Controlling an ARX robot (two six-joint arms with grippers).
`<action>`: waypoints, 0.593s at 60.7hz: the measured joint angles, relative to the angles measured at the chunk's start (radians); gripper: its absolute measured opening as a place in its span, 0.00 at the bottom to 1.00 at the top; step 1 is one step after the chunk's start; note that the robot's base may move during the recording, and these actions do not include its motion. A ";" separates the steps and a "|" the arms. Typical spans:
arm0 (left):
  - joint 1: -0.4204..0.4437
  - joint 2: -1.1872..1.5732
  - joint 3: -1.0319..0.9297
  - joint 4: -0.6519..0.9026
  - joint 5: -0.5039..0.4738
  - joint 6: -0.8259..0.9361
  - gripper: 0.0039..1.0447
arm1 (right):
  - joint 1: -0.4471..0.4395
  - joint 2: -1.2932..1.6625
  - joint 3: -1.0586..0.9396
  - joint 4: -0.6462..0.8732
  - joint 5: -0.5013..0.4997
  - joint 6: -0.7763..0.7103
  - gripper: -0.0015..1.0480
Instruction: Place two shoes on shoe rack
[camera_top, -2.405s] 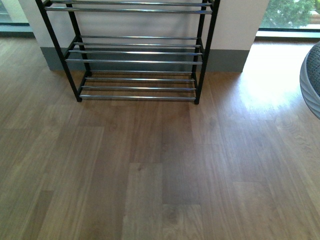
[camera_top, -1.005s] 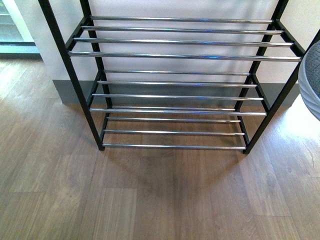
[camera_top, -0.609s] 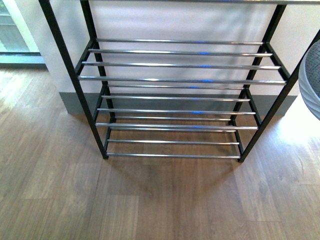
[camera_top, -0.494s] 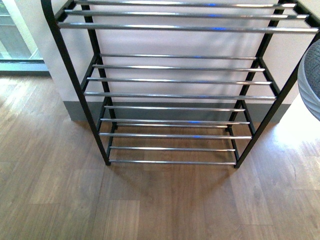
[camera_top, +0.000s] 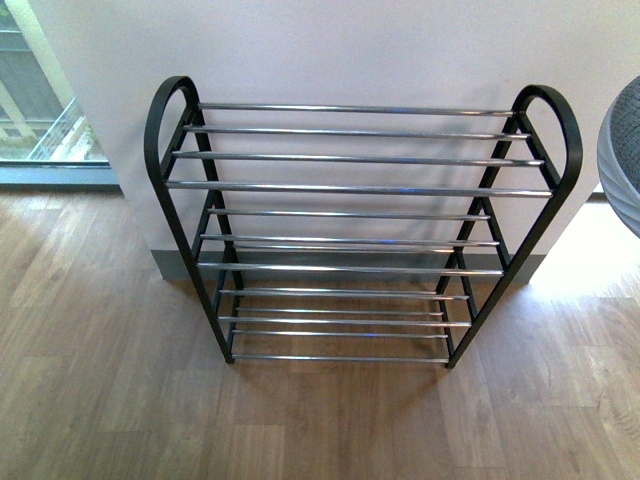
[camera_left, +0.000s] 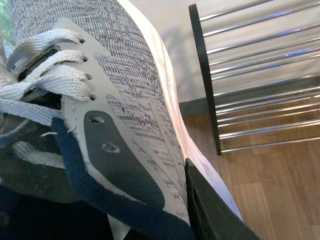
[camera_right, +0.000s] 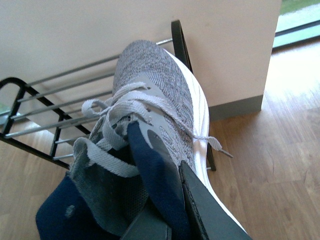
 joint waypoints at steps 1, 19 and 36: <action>0.000 0.000 0.000 0.000 0.000 0.000 0.01 | 0.000 0.000 0.000 0.000 0.000 0.000 0.01; 0.000 0.000 0.000 0.000 -0.002 0.000 0.01 | 0.000 0.000 0.000 0.000 0.000 0.000 0.01; 0.000 0.000 0.000 0.000 -0.001 0.000 0.01 | 0.042 0.062 -0.011 0.228 -0.042 -0.044 0.01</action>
